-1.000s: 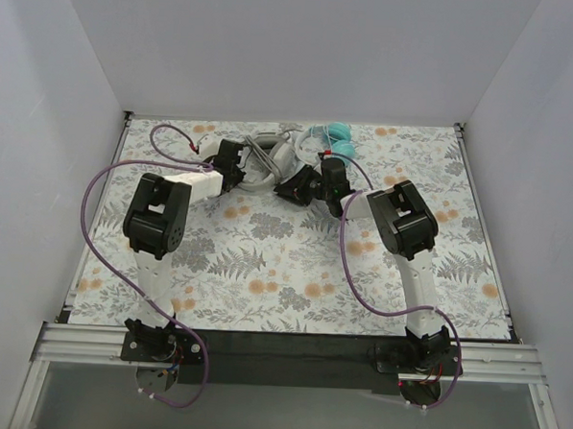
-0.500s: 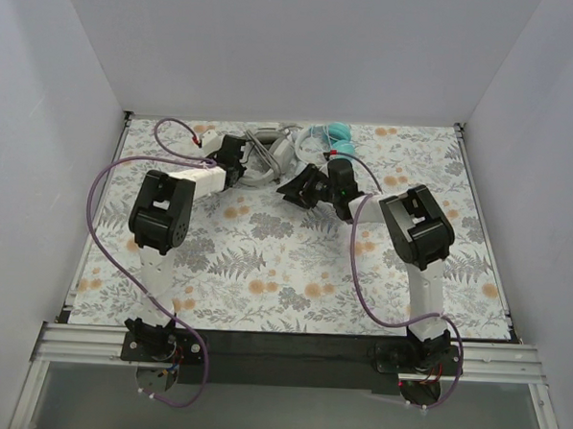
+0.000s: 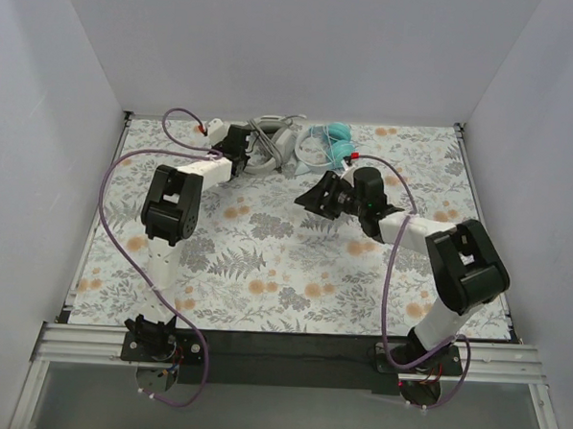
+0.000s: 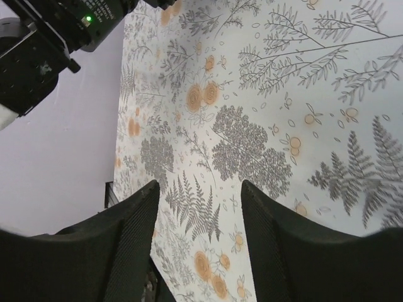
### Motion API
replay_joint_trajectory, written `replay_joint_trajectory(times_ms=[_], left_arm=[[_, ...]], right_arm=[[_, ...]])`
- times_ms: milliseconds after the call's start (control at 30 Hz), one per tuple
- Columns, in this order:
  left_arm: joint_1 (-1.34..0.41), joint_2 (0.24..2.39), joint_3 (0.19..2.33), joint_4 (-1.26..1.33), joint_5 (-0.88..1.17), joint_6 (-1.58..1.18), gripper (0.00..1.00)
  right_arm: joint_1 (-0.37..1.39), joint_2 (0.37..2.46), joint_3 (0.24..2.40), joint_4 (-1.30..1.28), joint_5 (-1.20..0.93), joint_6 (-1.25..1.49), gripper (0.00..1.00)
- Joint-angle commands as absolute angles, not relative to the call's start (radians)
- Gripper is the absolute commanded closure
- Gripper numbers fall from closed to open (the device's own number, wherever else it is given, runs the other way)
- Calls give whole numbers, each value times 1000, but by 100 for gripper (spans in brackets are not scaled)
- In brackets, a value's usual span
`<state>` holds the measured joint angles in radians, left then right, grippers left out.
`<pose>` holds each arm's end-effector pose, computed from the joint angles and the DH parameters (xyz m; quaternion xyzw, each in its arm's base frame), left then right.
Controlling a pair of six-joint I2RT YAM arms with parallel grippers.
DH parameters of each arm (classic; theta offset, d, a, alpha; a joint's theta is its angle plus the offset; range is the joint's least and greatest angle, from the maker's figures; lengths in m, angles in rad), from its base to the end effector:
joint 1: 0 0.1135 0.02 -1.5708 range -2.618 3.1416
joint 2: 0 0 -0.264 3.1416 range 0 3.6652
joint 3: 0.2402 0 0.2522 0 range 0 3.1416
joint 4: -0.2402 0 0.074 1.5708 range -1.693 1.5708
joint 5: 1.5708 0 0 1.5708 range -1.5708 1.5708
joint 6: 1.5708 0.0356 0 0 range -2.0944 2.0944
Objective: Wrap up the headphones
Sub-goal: Place the headphones on the table
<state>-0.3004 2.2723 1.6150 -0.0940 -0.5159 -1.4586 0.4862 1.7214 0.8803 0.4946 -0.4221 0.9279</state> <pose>0.4806 -0.1305 0.1413 -0.5704 0.6867 -0.1476 0.4258 0.3183 0.1847 0.1958 0.0579 0.8072 0.4953 0.3158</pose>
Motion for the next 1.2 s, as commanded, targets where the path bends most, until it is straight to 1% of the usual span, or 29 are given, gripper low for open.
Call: replay_joint_trajectory(times_ms=[0, 67, 100, 167, 200, 233, 267, 333, 400, 433, 567, 633, 667, 767, 800, 867, 900, 933, 1000, 1033, 1133, 1167], left_arm=[[-284, 2318, 1647, -152, -543, -1442, 90], [-281, 2315, 1661, -152, -537, -1434, 82], [-281, 2301, 1664, -150, -532, -1433, 75], [-279, 2284, 1663, -132, -528, -1419, 67], [-279, 2273, 1658, -121, -523, -1399, 63], [-275, 2246, 1654, -94, -515, -1388, 57], [-276, 2234, 1646, -84, -514, -1379, 54], [-272, 2212, 1646, -74, -505, -1358, 49], [-270, 2175, 1640, -75, -502, -1348, 47], [-270, 2162, 1632, -75, -502, -1345, 46], [-268, 2082, 1583, -77, -502, -1351, 36], [-267, 2019, 1536, -87, -485, -1359, 32], [-268, 1994, 1520, -100, -462, -1367, 22], [-276, 1889, 1477, -205, -371, -1419, 20], [-281, 1812, 1450, -219, -326, -1422, 20], [-307, 1725, 1363, -270, -301, -1446, 19], [-331, 1638, 1323, -267, -255, -1437, 18], [-354, 1591, 1260, -278, -258, -1424, 18], [-421, 1511, 1203, -301, -256, -1402, 18], [-442, 1424, 1165, -308, -249, -1398, 18], [-477, 1297, 1059, -327, -198, -1372, 17], [-486, 1208, 1036, -328, -192, -1356, 16]], right_arm=[[456, 1582, 841, 399, -399, 801, 38], [448, 1514, 833, 353, -387, 740, 37], [442, 1494, 831, 319, -377, 726, 35], [433, 1447, 828, 290, -376, 694, 32], [420, 1433, 825, 278, -386, 686, 28], [414, 1410, 821, 273, -390, 680, 25], [410, 1399, 819, 258, -394, 667, 23], [393, 1381, 821, 242, -396, 647, 16], [382, 1347, 825, 215, -390, 618, 2], [379, 1338, 828, 206, -388, 611, 2], [361, 1287, 847, 166, -390, 580, 2], [344, 1266, 853, 143, -391, 568, 2], [341, 1240, 854, 131, -390, 565, 2], [325, 1189, 864, 109, -384, 543, 2], [321, 1181, 870, 77, -376, 540, 2], [319, 1152, 893, 32, -364, 526, 2], [319, 1140, 897, 22, -351, 526, 2], [316, 1117, 902, 14, -347, 526, 1], [318, 1094, 908, 2, -338, 512, 2], [316, 1074, 910, -27, -330, 508, 2], [316, 1039, 923, -80, -311, 469, 2], [316, 1031, 925, -101, -295, 460, 1]])
